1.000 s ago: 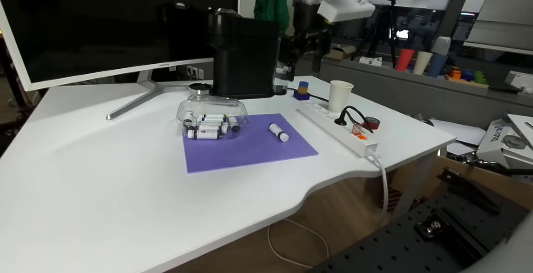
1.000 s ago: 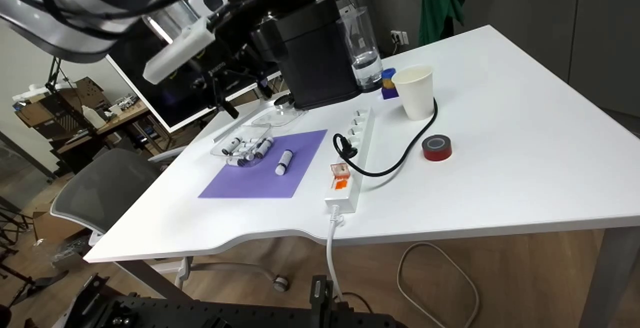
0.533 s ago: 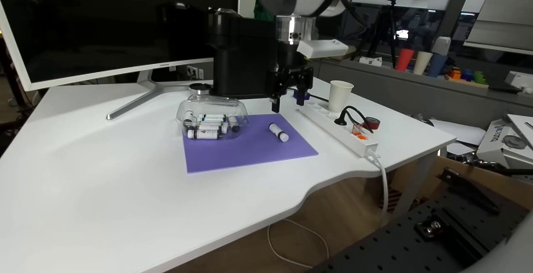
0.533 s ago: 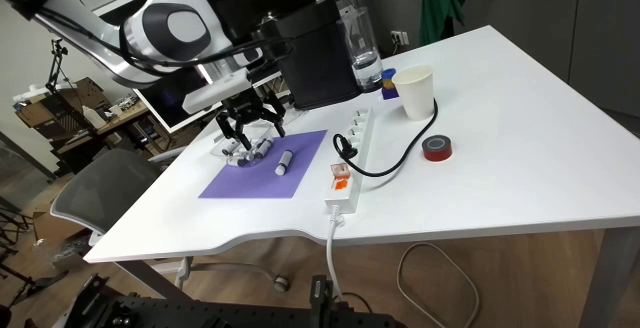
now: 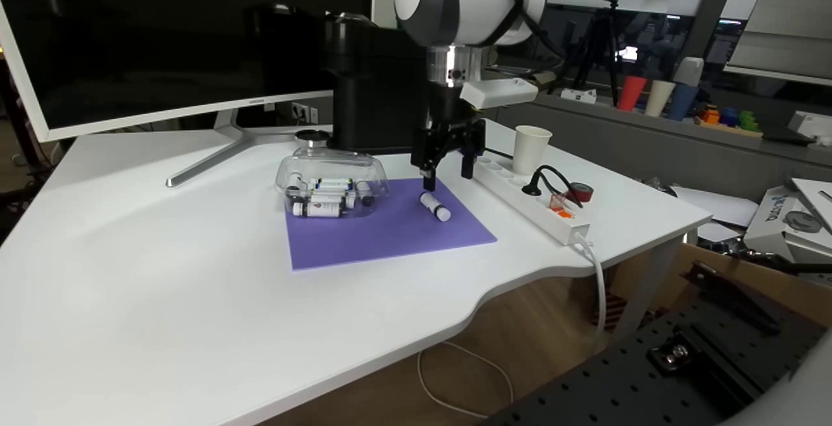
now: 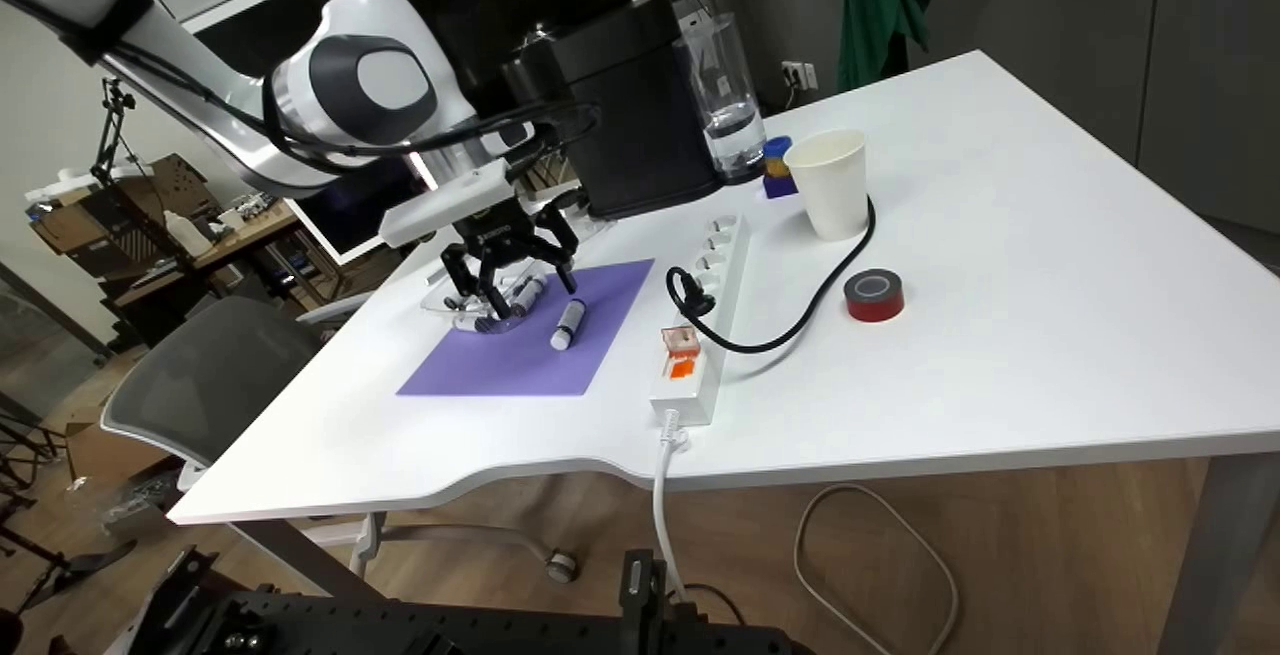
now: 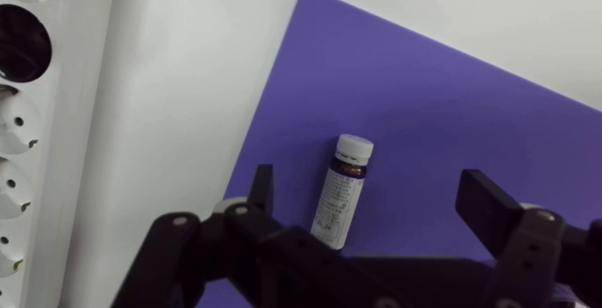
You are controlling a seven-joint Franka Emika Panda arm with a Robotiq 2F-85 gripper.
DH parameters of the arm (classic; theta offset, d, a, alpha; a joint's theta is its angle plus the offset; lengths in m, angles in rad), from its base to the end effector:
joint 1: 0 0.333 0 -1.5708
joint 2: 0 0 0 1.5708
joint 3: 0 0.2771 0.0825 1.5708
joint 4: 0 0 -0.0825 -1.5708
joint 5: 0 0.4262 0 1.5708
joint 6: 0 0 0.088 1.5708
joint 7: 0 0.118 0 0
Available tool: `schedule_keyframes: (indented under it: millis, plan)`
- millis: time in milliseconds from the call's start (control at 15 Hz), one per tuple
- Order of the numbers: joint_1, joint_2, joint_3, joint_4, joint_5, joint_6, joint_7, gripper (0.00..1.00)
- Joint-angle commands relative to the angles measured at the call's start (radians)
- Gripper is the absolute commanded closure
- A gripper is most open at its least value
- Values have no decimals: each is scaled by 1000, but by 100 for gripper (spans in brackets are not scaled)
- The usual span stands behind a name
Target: Put the bottle in the container
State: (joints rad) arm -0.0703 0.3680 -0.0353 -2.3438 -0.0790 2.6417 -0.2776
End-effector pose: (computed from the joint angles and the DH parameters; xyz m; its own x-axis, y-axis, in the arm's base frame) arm 0.5059 -0.0539 0.0850 0.9672 0.2404 -0.0816 0.2430 -0.9697 0.0241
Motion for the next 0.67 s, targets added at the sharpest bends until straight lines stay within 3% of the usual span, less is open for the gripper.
schedule_keyframes:
  millis: [0, 267, 400, 600]
  plan:
    - [-1, 61, 6, 37, -5, 19, 34, 0]
    - [4, 115, -1, 66, -11, 50, 55, 0]
    - [4, 143, -6, 87, -12, 57, 68, 26]
    - [4, 175, -7, 113, -7, 57, 84, 47]
